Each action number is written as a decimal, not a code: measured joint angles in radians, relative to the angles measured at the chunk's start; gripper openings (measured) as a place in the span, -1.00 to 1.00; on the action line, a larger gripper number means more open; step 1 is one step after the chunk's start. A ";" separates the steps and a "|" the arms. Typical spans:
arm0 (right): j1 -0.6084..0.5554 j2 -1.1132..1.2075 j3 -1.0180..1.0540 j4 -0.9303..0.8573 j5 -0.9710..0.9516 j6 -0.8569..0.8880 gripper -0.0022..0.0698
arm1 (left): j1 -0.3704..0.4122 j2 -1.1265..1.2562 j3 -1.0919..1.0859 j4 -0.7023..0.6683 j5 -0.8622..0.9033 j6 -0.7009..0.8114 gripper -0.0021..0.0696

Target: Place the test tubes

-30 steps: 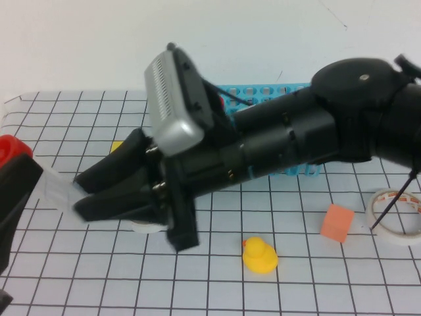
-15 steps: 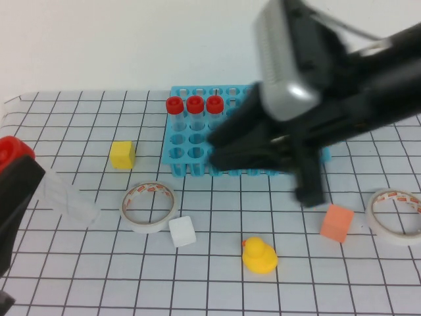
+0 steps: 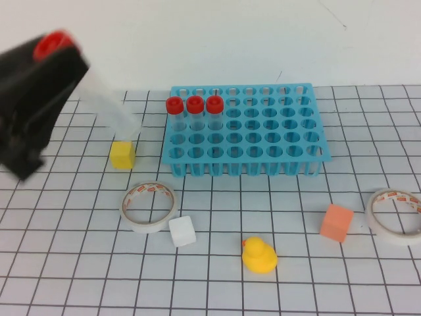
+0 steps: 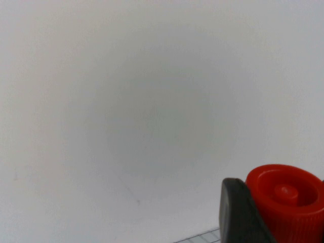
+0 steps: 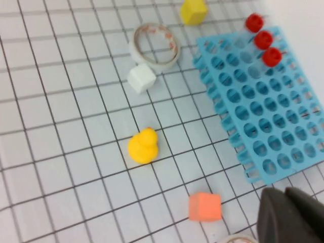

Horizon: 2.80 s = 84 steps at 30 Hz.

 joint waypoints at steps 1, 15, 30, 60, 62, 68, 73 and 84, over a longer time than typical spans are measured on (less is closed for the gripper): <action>0.000 -0.028 0.011 0.000 0.000 0.012 -0.92 | 0.000 0.043 -0.026 -0.014 -0.036 0.000 -0.20; 0.000 -0.585 0.666 0.197 -0.217 0.038 -0.92 | -0.137 0.576 -0.376 -0.070 -0.201 0.254 -0.20; 0.000 -0.750 0.975 0.217 -0.254 0.038 -0.94 | -0.241 1.006 -0.527 -0.362 -0.119 0.593 -0.20; 0.000 -0.750 0.988 0.219 -0.243 0.038 -0.94 | -0.242 1.233 -0.704 -0.306 -0.106 0.726 -0.20; 0.000 -0.750 0.988 0.219 -0.243 0.038 -0.94 | -0.242 1.233 -0.704 -0.302 -0.106 0.730 -0.20; 0.000 -0.750 0.988 0.219 -0.243 0.038 -0.94 | -0.255 1.233 -0.707 -0.299 -0.106 0.744 -0.20; 0.000 -0.750 0.988 0.219 -0.243 0.038 -0.94 | -0.310 1.233 -0.711 -0.326 -0.025 0.856 -0.20; 0.000 -0.750 0.988 0.221 -0.243 0.038 -0.94 | -0.321 1.231 -0.715 -0.504 0.008 0.875 -0.20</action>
